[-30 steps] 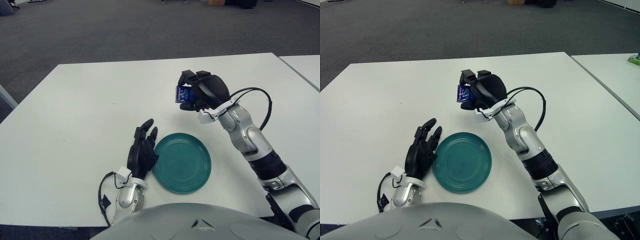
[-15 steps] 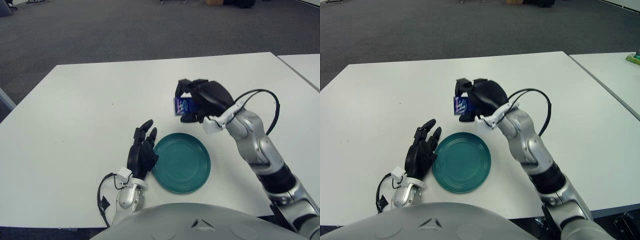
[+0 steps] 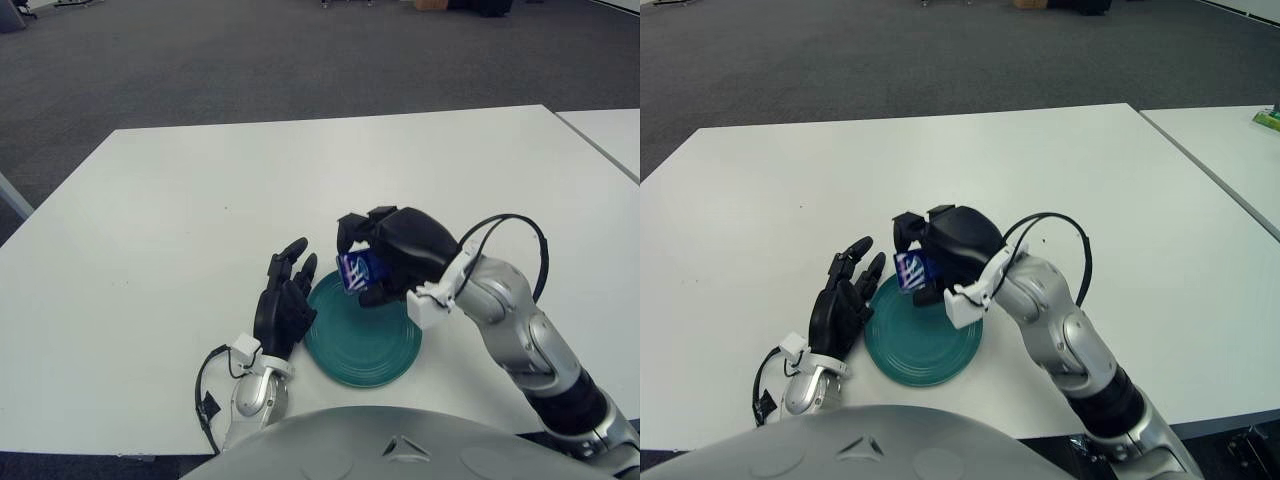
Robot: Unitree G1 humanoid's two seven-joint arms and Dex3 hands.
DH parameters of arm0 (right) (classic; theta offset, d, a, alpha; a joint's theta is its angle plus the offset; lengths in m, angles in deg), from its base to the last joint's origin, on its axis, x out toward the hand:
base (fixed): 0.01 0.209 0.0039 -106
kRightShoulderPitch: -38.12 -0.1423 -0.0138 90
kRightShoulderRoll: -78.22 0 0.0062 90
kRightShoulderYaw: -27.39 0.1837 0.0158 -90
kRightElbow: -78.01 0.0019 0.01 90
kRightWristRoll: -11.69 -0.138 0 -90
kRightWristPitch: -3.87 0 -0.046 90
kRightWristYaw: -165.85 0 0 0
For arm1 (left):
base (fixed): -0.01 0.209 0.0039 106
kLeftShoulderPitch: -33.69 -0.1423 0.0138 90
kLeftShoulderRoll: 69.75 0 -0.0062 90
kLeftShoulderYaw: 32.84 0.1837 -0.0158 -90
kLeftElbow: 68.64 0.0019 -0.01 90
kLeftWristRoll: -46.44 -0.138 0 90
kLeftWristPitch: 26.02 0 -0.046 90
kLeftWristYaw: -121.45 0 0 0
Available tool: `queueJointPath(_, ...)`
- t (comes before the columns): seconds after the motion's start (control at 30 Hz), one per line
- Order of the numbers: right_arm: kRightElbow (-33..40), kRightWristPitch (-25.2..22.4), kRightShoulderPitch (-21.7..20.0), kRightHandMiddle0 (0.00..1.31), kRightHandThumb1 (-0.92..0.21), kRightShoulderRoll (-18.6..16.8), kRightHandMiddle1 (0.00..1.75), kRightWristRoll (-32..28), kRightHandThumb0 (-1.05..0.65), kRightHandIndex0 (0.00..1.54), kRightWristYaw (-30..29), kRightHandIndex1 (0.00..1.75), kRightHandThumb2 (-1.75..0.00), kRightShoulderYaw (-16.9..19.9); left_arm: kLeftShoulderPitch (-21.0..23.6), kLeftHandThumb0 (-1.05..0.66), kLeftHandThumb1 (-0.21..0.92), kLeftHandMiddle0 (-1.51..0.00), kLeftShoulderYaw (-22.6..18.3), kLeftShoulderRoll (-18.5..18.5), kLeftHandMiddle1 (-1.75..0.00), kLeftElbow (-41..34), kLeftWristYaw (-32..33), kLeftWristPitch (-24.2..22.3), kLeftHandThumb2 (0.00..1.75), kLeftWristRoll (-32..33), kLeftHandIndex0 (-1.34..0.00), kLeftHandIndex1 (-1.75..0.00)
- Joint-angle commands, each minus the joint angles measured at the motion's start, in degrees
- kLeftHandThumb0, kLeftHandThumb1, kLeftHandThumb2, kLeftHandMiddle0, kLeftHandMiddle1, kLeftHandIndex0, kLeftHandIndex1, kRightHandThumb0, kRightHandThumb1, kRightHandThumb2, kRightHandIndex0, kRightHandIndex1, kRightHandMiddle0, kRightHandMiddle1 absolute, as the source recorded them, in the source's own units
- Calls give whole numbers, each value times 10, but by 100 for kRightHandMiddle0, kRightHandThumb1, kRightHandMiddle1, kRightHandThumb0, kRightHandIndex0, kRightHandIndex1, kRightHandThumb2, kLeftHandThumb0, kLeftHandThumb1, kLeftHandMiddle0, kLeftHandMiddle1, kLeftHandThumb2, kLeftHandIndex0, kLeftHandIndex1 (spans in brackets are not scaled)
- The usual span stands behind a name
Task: Put the gum into the plate.
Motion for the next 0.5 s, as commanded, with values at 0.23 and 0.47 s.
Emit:
queueJointPath(0.23,-36,109,9,101,-66,23,175,43,-42,122,-74,175,-89,-3,-12,-105,92,-37,1,1,0,-32,40,4,109,-82,0,-63)
queueJointPath(0.47,-64,143,31,88,-51,31,175,27,-44,122,-75,175,-109,-13,-12,-105,92,-34,-1,12,0,-38,43,-30,111,-60,0,-59)
